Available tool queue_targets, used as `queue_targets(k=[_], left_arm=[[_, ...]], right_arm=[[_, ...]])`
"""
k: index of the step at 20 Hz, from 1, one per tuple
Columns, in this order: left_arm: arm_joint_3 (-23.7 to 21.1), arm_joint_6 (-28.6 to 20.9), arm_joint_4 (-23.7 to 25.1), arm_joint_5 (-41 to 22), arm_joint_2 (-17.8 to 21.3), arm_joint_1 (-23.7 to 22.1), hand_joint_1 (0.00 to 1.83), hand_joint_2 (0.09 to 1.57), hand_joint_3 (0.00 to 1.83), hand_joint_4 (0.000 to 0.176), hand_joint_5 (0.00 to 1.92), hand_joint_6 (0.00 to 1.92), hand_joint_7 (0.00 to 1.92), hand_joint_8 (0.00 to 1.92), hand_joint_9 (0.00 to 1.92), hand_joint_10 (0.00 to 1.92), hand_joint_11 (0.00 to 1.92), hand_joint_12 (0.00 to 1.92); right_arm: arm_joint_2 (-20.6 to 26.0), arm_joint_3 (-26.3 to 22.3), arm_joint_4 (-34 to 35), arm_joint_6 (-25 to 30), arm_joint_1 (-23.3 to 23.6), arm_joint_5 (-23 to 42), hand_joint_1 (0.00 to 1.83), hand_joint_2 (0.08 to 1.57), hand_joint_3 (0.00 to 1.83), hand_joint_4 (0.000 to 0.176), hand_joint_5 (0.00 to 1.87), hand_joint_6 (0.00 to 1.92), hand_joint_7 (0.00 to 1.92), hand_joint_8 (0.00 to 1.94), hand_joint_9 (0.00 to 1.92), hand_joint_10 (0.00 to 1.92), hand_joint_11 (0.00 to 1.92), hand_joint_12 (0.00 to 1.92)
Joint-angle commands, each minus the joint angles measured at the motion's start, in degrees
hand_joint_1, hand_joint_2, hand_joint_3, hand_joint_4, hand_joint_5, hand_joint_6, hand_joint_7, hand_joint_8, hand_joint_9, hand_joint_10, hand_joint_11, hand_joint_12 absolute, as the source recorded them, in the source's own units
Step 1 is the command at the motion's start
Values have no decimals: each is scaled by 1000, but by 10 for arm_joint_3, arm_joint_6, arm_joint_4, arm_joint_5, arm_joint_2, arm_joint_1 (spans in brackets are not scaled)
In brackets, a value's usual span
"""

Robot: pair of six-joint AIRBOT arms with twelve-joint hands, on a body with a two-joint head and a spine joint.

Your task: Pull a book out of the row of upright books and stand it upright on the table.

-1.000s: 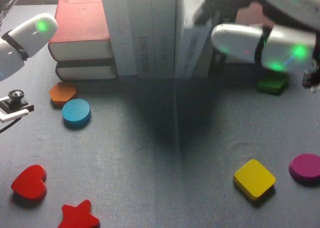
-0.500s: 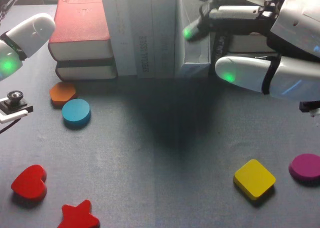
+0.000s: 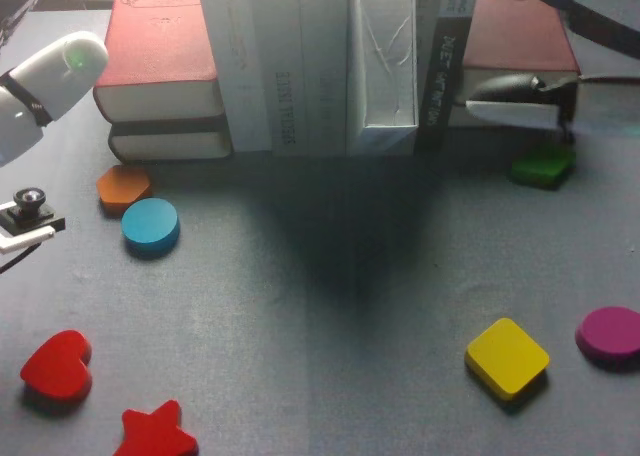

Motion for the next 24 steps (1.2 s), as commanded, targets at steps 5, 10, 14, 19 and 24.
queue_targets(k=[5,10,14,19,24], left_arm=[[1,-6,-18,-71,-3,5,325,1351,0,28,194,2,18,2,0,0,0,301],[1,-7,-21,-70,-3,9,357,1343,0,13,198,1,22,1,0,0,0,341],[3,-7,-22,-68,-6,9,352,1344,0,18,206,1,27,1,0,0,0,323],[3,-9,-22,-67,-7,9,365,1342,0,32,200,1,35,1,0,0,0,326],[3,-9,-23,-67,-8,10,334,1357,3,33,193,1,38,1,9,2,0,361]], right_arm=[[-2,-17,-253,121,149,-126,1309,1020,0,97,0,0,0,0,0,0,0,0],[-12,-36,-590,322,253,-189,1210,1024,0,115,0,0,0,0,0,0,0,0],[-29,-40,-692,378,262,-194,1265,905,0,61,0,0,0,0,0,0,0,737],[-59,-35,-791,436,260,-200,1230,901,0,5,0,0,0,0,0,0,6,4],[-109,-10,-909,514,234,-222,1233,1157,8,0,731,1013,909,904,798,410,353,1470]])
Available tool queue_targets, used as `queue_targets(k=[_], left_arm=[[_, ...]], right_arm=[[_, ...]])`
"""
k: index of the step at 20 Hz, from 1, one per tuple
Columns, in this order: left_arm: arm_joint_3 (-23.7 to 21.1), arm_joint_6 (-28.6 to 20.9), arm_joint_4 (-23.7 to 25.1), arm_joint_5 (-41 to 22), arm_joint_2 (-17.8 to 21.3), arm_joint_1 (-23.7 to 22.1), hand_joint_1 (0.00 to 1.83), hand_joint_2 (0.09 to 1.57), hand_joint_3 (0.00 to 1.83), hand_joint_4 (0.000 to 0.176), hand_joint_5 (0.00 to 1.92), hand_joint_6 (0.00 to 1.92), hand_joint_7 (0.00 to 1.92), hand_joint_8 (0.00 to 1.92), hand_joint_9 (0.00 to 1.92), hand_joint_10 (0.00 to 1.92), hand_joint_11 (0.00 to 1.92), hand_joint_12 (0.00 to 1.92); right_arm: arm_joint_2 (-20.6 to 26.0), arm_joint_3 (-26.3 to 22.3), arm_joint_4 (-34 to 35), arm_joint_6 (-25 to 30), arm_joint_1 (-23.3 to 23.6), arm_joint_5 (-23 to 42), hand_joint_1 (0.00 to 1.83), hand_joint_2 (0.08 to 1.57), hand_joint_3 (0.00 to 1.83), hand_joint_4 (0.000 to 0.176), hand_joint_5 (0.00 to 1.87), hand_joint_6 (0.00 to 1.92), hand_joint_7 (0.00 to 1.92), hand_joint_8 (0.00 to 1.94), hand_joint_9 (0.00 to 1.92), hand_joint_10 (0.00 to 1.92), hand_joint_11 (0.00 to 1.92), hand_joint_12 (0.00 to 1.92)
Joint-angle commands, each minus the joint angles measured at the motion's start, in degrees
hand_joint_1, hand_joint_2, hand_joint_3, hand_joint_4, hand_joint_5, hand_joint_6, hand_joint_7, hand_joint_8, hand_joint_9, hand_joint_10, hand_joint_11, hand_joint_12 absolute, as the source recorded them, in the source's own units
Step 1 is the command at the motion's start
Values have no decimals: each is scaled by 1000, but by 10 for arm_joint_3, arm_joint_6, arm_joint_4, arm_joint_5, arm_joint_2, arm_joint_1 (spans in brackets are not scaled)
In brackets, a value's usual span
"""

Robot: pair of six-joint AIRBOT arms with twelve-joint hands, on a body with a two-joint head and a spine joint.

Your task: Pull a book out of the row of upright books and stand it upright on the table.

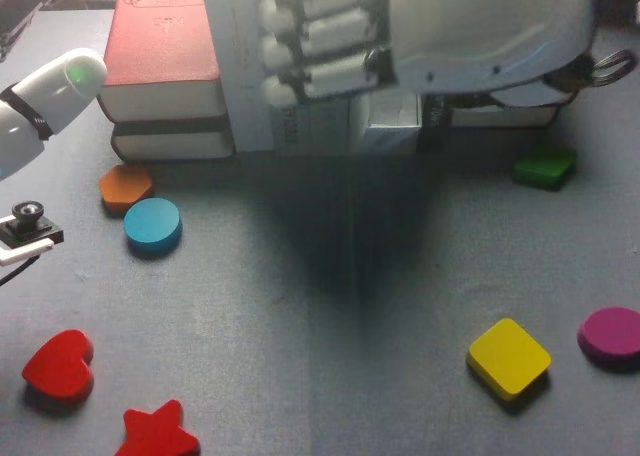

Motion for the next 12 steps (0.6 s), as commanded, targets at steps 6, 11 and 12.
queue_targets(k=[6,11,12], left_arm=[[3,-6,-8,-66,-2,-2,348,1363,0,36,199,1,43,1,4,3,0,280],[3,-6,-11,-67,-3,1,322,1350,0,38,200,1,36,1,1,0,0,140],[3,-7,-11,-68,-4,1,307,1348,0,51,190,0,24,1,0,0,0,92]], right_arm=[[-49,24,-80,44,-17,-50,1207,1215,9,0,890,943,719,1681,674,1767,783,1859],[-35,0,-56,25,-13,-25,1203,1247,11,0,703,1189,804,1604,809,1775,668,1909],[-25,-8,-36,11,-9,-14,1190,1259,14,0,672,1248,792,1608,787,1762,668,1919]])
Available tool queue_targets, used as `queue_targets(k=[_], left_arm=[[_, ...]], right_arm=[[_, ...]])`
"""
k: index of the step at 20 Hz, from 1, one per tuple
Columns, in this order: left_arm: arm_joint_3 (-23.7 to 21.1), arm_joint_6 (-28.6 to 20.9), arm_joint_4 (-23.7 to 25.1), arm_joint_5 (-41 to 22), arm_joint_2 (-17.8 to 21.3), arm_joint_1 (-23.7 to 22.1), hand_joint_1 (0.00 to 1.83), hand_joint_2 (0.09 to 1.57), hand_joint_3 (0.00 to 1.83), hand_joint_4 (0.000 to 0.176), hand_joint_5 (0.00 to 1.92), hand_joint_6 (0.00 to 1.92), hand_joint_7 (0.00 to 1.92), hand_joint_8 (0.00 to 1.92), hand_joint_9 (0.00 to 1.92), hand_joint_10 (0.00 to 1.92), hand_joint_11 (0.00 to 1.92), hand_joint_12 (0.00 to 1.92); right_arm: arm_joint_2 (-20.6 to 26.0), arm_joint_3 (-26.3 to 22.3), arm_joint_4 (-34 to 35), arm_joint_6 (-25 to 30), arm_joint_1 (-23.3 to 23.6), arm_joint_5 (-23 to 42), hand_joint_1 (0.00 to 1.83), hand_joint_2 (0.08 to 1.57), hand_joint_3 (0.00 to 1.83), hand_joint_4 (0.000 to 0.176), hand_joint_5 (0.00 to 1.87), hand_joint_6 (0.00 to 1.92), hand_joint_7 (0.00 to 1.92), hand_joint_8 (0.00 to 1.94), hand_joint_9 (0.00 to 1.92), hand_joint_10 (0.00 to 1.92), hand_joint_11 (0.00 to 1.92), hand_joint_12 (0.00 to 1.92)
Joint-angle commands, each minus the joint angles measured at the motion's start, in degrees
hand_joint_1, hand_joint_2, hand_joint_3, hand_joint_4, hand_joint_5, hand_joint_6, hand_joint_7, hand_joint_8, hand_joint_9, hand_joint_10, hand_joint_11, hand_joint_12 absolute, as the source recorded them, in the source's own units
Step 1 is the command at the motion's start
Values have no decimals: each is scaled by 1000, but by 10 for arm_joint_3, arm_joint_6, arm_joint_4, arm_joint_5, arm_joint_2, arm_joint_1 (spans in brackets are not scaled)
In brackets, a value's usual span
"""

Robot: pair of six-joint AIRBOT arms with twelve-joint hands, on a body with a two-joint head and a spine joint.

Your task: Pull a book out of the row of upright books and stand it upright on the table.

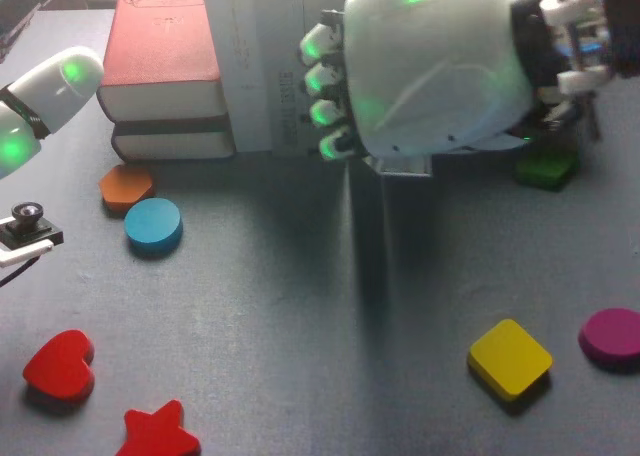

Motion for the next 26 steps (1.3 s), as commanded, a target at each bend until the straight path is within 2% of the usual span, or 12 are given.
queue_targets(k=[1,2,3,6,7,9,14,17,19,21,23,26], left_arm=[[3,-5,-9,-66,-4,-2,282,1346,0,55,183,0,24,2,0,0,0,82],[3,-5,-11,-67,-4,-1,278,1346,0,56,178,2,26,1,0,0,0,54],[3,-5,-12,-68,-4,0,260,1340,0,71,180,1,28,0,0,0,0,92],[4,-6,-16,-69,-6,3,272,1353,1,75,204,2,76,4,0,0,0,205],[4,-6,-16,-69,-6,3,272,1355,1,86,206,3,81,5,0,0,0,203],[5,-6,-16,-69,-6,3,307,1371,2,69,212,3,83,2,0,0,0,265],[6,-7,-17,-69,-7,3,265,1368,0,61,203,2,65,0,2,1,0,446],[6,-6,-19,-69,-8,3,265,1368,0,64,194,0,35,0,0,0,0,410],[6,-6,-19,-69,-8,3,262,1366,0,54,198,2,41,3,0,0,0,406],[6,-7,-20,-69,-8,3,277,1364,0,63,197,1,33,0,0,0,0,442],[6,-7,-20,-69,-8,4,296,1370,2,45,198,1,28,0,0,0,0,433],[6,-7,-20,-68,-8,4,277,1367,1,34,195,2,34,3,0,0,0,423]], right_arm=[[6,-7,44,-9,15,-25,1179,1271,16,0,653,1292,773,1621,749,1729,593,1921],[18,-17,67,-24,21,-10,1177,1273,17,0,649,1301,769,1624,741,1722,577,1921],[26,-22,82,-30,27,3,1176,1274,17,0,648,1303,768,1626,739,1720,573,1921],[40,-32,114,-38,41,41,1176,1274,16,0,647,1305,767,1627,738,1719,571,1921],[44,-33,123,-38,45,54,1176,1275,16,0,647,1305,767,1627,738,1719,570,1921],[51,-38,141,-40,53,75,1176,1275,16,0,647,1305,766,1628,738,1719,570,1921],[75,-51,187,-45,69,129,1176,1275,16,0,647,1306,766,1628,738,1719,570,1921],[86,-54,212,-45,75,159,1175,1275,15,0,646,1306,766,1628,738,1719,570,1921],[90,-54,231,-45,77,184,1176,1275,15,0,646,1307,766,1628,738,1719,570,1921],[94,-54,247,-45,78,201,1176,1276,15,0,646,1307,766,1628,738,1719,569,1921],[98,-53,258,-39,78,209,1175,1276,15,0,646,1307,766,1629,738,1719,569,1921],[105,-44,261,-1,78,212,1176,1276,14,0,646,1307,765,1629,738,1719,569,1921]])
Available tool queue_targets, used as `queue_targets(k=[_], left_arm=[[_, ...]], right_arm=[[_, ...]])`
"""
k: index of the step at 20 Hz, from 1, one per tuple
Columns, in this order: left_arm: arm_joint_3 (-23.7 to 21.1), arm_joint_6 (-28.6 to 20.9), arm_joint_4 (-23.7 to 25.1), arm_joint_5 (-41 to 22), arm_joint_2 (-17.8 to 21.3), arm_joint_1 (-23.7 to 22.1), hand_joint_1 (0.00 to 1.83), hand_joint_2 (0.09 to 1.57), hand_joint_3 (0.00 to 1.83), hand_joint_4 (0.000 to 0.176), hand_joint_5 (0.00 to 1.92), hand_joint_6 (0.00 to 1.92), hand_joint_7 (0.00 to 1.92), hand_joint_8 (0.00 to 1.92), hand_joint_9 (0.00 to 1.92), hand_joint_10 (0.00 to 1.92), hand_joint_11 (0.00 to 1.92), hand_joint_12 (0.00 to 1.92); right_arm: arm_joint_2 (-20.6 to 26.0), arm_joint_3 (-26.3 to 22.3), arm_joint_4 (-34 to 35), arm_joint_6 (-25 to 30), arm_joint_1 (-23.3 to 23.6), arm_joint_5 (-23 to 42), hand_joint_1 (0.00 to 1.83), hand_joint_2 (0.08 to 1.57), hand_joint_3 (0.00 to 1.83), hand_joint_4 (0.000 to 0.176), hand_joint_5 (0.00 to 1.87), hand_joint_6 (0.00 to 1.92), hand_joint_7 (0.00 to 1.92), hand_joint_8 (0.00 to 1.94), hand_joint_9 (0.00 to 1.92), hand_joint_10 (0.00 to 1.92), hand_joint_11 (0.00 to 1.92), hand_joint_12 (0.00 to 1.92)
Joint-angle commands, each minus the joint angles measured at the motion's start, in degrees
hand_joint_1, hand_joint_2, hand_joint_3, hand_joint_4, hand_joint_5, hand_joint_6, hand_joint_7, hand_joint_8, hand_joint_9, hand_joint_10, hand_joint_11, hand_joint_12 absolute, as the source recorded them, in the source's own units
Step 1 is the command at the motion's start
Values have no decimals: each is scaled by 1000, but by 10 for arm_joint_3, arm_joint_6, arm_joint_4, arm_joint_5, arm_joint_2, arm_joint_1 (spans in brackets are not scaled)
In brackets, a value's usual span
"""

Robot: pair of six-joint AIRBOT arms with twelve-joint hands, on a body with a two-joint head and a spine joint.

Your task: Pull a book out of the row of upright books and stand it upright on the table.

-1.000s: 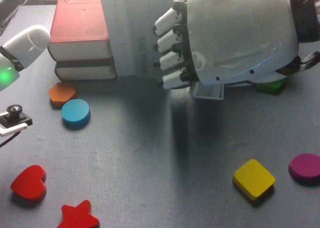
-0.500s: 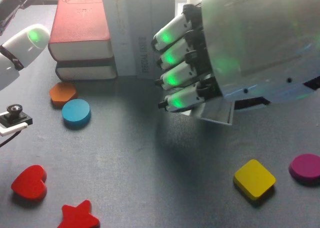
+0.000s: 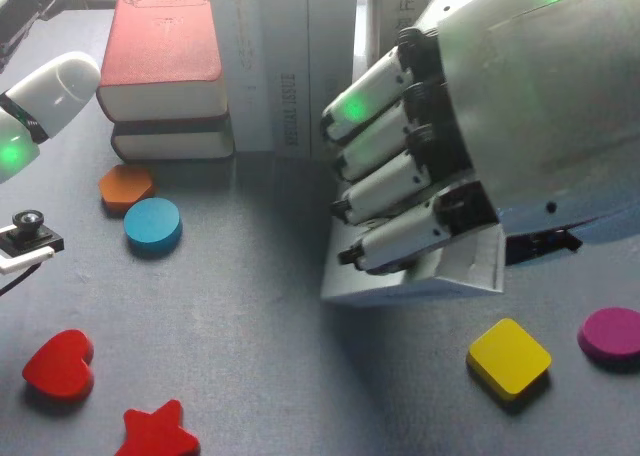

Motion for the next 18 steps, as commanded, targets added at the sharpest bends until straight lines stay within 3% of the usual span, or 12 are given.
queue_targets(k=[1,2,4,6,8,10,14,15,16,17,18], left_arm=[[5,-5,-7,-66,-2,-3,265,1371,2,35,195,2,33,2,0,0,0,428],[6,-5,-7,-65,-2,-3,264,1371,1,41,202,3,39,2,0,0,0,463],[7,-5,-7,-63,-3,-2,306,1380,1,22,212,3,48,1,1,0,0,402],[8,-5,-8,-60,-3,-2,312,1382,1,17,214,4,62,6,15,6,0,399],[9,-5,-8,-57,-5,-2,300,1390,2,25,211,1,70,3,27,7,0,432],[11,-5,-8,-53,-7,-2,349,1387,0,20,244,8,122,5,87,19,0,677],[14,-3,-8,-47,-10,-3,352,1387,0,24,240,1,151,3,137,17,0,920],[15,-4,-8,-47,-11,-3,346,1387,0,27,245,2,160,3,156,20,0,991],[15,-4,-8,-46,-11,-3,319,1378,0,29,241,0,157,1,152,13,0,971],[15,-4,-8,-46,-12,-3,304,1379,0,24,232,0,152,0,150,10,0,975],[14,-4,-9,-46,-12,-3,328,1379,0,23,236,2,159,1,160,11,0,1007]], right_arm=[[2,7,49,11,10,-16,1175,1276,14,0,646,1307,766,1629,738,1719,569,1920],[2,17,47,31,10,-19,1176,1276,14,0,646,1307,765,1629,738,1719,569,1921],[0,32,44,64,10,-23,1175,1276,14,0,646,1307,765,1629,738,1719,569,1921],[-4,50,39,101,10,-25,1175,1276,14,0,646,1307,766,1629,738,1719,569,1921],[-10,72,31,138,13,-30,1176,1276,14,0,646,1307,765,1629,738,1719,569,1921],[-18,99,19,180,15,-35,1176,1277,13,0,646,1307,765,1629,738,1719,569,1921],[-36,148,-13,258,26,-42,1175,1277,13,0,646,1307,765,1629,738,1719,569,1921],[-40,157,-20,268,28,-45,1115,1199,0,0,818,1193,587,903,393,1102,117,1759],[-49,174,-29,286,28,-50,1127,1175,1,0,861,1147,574,502,271,849,23,1641],[-60,192,-34,302,27,-54,1138,1154,3,0,905,1093,579,312,151,826,4,1656],[-66,202,-35,307,26,-58,1142,1146,1,0,920,1072,557,264,42,987,0,1821]])
